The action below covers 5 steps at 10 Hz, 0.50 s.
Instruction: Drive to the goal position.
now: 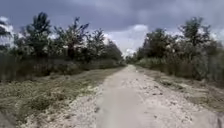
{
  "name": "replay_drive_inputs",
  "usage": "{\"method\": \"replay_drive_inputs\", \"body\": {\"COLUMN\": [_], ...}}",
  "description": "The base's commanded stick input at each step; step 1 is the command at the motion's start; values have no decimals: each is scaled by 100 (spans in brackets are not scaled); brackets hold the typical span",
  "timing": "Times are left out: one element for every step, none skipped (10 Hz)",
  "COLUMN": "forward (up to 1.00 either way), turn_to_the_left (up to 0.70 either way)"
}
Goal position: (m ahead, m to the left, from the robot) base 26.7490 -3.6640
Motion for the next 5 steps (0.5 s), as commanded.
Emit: {"method": "replay_drive_inputs", "body": {"forward": [50, 50, 50, 50, 50], "turn_to_the_left": [1, 1, 1, 1, 1]}}
